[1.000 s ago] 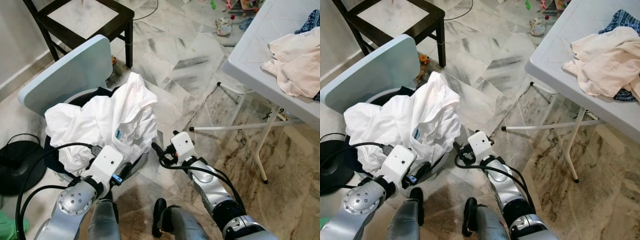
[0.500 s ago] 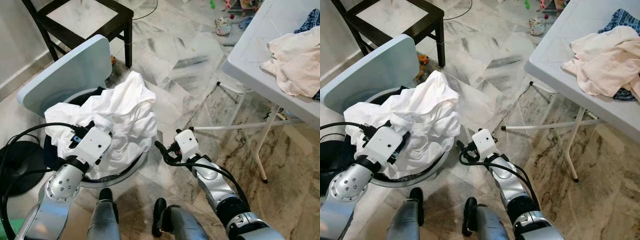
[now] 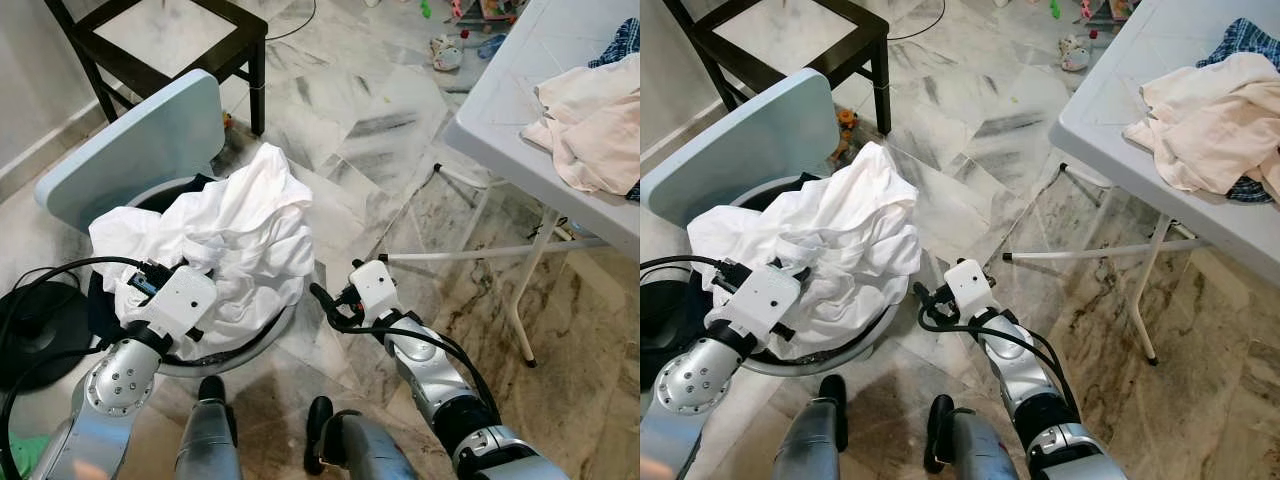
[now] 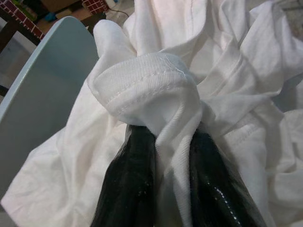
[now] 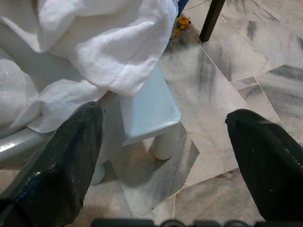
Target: Hang hanger
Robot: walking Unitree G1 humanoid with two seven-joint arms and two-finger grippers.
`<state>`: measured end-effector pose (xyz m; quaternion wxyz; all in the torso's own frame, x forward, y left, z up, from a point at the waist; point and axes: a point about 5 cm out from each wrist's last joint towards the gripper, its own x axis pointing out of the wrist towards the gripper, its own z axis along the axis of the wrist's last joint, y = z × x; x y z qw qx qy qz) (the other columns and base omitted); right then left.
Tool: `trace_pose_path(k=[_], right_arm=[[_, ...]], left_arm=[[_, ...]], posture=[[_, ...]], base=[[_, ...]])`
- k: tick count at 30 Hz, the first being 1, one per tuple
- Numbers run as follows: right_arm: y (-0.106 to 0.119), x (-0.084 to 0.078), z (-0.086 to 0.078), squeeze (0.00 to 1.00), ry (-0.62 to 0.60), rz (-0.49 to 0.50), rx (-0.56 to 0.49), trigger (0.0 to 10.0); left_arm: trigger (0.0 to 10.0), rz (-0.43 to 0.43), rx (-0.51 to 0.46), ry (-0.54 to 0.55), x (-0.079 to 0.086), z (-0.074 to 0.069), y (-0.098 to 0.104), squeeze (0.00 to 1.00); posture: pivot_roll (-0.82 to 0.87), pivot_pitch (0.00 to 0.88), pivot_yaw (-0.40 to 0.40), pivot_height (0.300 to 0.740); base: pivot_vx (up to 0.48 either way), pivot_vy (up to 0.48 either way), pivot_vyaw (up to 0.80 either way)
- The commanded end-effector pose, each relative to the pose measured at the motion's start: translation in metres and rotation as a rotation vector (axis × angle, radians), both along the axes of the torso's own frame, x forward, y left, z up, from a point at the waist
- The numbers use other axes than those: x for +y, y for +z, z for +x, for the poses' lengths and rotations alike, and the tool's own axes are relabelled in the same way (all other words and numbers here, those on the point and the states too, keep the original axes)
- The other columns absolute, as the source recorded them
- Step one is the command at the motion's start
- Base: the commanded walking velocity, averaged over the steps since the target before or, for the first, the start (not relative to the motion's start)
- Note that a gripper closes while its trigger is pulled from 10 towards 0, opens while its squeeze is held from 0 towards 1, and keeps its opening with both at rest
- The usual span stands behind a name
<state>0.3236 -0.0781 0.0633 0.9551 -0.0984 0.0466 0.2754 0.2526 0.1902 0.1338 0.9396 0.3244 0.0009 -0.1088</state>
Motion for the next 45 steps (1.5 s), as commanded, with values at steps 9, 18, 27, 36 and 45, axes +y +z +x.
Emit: trace_pose_path(k=[9,18,27,36,45], right_arm=[[-0.012,-0.004,-0.008,0.0,0.0,-0.001,0.042,10.0],[-0.008,-0.011,-0.006,0.0,-0.007,0.035,0.044,10.0],[-0.009,-0.005,-0.007,0.0,0.0,0.041,0.045,10.0],[-0.005,-0.004,-0.005,0.0,-0.021,0.065,0.026,10.0],[0.019,-0.011,0.006,0.0,-0.111,0.209,-0.05,10.0]], left_arm=[[0.0,0.002,-0.094,-0.028,-0.002,-0.002,0.0,0.0],[0.0,0.067,-0.269,-0.1,-0.005,-0.002,0.023,0.0],[0.0,0.13,-0.462,-0.138,-0.003,0.007,0.066,0.0],[0.0,-0.046,-0.615,-0.071,-0.007,0.01,0.115,0.0],[0.0,-0.26,-0.546,-0.026,-0.016,0.004,0.102,0.0]], posture=[[0.3,0.353,-0.18,0.74],[0.3,0.355,-0.182,0.74],[0.31,0.349,-0.173,0.74],[0.32,0.339,-0.166,0.74],[0.33,0.317,-0.165,0.74]], base=[[0.0,0.0,0.0],[0.0,0.0,0.0],[0.0,0.0,0.0],[0.0,0.0,0.0],[0.0,0.0,0.0]])
